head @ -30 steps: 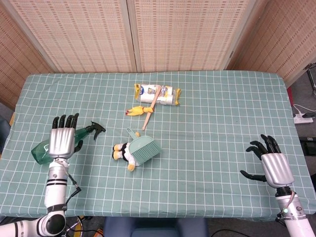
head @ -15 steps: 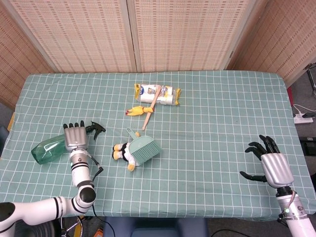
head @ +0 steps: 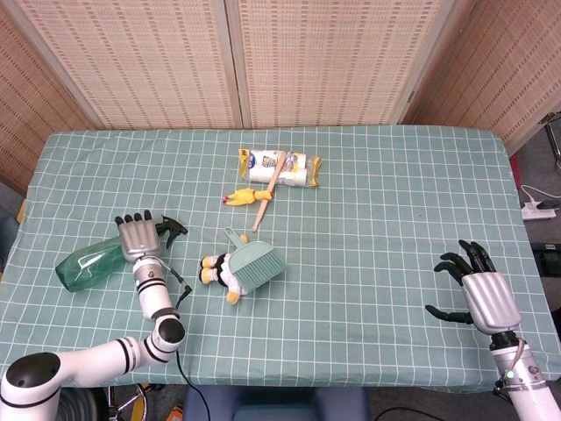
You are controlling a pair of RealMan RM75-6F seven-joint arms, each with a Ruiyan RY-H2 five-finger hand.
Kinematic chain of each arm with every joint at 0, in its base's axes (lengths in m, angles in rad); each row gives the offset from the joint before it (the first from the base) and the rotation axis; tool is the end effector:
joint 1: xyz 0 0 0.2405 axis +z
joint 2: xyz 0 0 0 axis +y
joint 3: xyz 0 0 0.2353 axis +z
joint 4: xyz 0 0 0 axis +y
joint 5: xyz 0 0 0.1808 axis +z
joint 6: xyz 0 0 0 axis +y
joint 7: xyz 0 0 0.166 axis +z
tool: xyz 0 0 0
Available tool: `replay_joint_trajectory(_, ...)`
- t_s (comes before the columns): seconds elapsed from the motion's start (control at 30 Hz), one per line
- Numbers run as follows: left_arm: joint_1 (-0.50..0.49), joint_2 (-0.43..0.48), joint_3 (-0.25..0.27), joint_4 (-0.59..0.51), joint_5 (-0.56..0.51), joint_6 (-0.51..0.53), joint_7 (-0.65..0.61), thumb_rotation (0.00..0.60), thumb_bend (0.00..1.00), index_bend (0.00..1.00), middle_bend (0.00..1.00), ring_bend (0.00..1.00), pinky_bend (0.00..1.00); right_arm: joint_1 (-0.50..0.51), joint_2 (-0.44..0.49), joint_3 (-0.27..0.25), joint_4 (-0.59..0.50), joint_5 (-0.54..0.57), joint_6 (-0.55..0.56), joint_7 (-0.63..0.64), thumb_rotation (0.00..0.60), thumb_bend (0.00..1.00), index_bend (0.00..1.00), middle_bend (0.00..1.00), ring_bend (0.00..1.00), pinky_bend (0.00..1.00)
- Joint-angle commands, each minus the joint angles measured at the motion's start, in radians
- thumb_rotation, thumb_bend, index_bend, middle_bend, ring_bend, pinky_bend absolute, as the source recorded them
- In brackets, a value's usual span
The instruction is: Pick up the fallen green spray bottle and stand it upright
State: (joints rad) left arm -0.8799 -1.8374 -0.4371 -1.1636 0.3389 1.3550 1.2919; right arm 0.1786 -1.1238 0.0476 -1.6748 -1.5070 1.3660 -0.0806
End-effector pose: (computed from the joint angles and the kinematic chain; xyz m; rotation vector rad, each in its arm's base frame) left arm -0.1838 0.3906 0.0203 -1.3099 -0.8059 -0.1362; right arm -0.2554 -0.2211 0.1508 1.5318 -0.9153 0.8973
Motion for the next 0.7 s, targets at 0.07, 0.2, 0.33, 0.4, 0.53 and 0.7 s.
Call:
replay_joint_trajectory(0.07, -0.024, -0.044, 0.003, 0.071, 0.0, -0.048, -0.016, 0.6, 0.26, 0.16, 0.17, 0.16, 0.16, -0.001, -0.003, 0.002, 0.004, 0.005, 0.001, -0.006, 0.6, 0.0, 0.38, 0.25, 0.04, 0.0)
replay_joint_trajectory(0.2, -0.033, -0.069, 0.007, 0.137, -0.004, -0.082, -0.017, 0.6, 0.26, 0.16, 0.17, 0.16, 0.16, -0.002, -0.007, 0.003, 0.005, 0.004, 0.006, -0.009, 0.6, 0.0, 0.38, 0.26, 0.04, 0.0)
replay_joint_trajectory(0.33, -0.037, -0.079, 0.008, 0.168, -0.002, -0.098, -0.021, 0.6, 0.26, 0.16, 0.17, 0.16, 0.16, -0.002, -0.009, 0.003, 0.006, 0.003, 0.007, -0.01, 0.6, 0.0, 0.38, 0.26, 0.05, 0.0)
replay_joint_trajectory(0.4, -0.047, -0.083, -0.007, 0.216, -0.004, -0.122, -0.029, 0.6, 0.26, 0.16, 0.18, 0.16, 0.16, -0.003, -0.013, 0.005, 0.012, 0.003, 0.012, -0.012, 0.6, 0.0, 0.38, 0.26, 0.05, 0.0)
replay_joint_trajectory(0.53, -0.062, -0.086, -0.03, 0.262, -0.009, -0.152, -0.035, 0.6, 0.26, 0.17, 0.2, 0.17, 0.18, -0.004, -0.019, 0.006, 0.016, 0.003, 0.016, -0.021, 0.6, 0.0, 0.38, 0.27, 0.05, 0.0)
replay_joint_trajectory(0.7, -0.065, -0.073, -0.048, 0.298, -0.007, -0.173, -0.046, 0.6, 0.26, 0.19, 0.25, 0.22, 0.26, -0.006, -0.026, 0.007, 0.02, 0.0, 0.025, -0.03, 0.6, 0.0, 0.38, 0.27, 0.06, 0.0)
